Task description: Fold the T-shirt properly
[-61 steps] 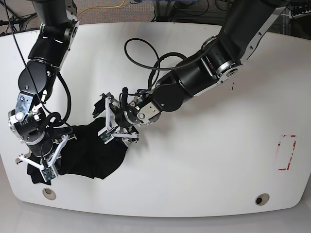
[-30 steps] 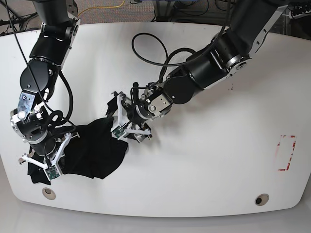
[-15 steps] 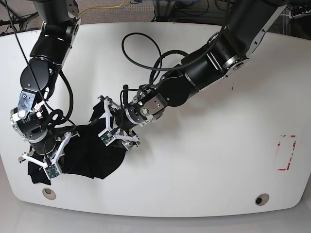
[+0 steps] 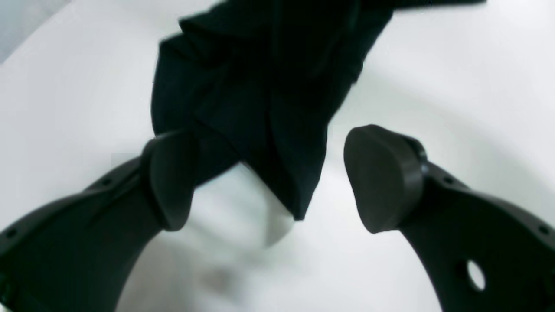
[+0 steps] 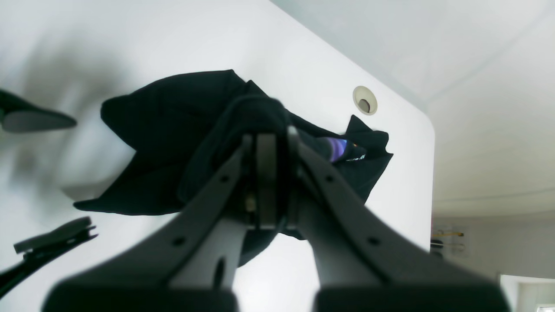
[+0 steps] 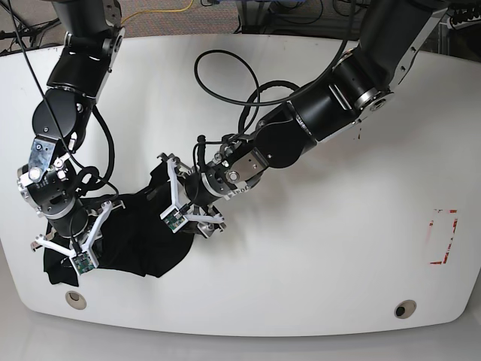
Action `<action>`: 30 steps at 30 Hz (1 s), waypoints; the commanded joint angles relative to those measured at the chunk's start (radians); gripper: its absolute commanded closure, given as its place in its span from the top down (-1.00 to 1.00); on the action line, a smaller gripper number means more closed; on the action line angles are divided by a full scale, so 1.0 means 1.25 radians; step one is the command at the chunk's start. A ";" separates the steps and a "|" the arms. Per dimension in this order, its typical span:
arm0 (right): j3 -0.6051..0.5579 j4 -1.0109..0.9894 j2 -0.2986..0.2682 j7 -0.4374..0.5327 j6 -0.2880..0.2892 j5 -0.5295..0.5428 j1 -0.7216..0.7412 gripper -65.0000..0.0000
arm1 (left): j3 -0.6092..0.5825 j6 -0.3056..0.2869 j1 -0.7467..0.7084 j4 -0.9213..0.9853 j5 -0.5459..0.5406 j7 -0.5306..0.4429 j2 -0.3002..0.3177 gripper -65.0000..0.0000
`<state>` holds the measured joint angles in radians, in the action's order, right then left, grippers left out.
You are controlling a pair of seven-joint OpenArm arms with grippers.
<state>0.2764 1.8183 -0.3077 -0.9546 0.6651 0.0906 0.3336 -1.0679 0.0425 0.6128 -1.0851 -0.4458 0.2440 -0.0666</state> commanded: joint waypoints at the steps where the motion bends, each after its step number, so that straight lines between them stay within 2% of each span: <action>1: 0.003 0.017 -0.010 0.021 -0.004 0.010 0.019 -1.00 | 0.009 0.009 0.024 -0.019 -0.003 -0.019 -0.013 0.59; 14: -0.005 0.010 -0.008 0.018 -0.001 0.003 0.025 -1.00 | 0.018 -0.009 0.025 0.000 -0.022 -0.026 -0.030 0.58; 30: -0.006 0.015 -0.009 0.014 0.007 0.007 0.023 -0.98 | 0.039 -0.006 0.026 -0.018 -0.007 -0.023 -0.017 0.58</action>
<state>0.2665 1.8187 -0.3073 -0.9554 0.6712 0.0898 0.3344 -1.0290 0.0303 0.6155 -1.0801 -0.4599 0.2394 -0.0719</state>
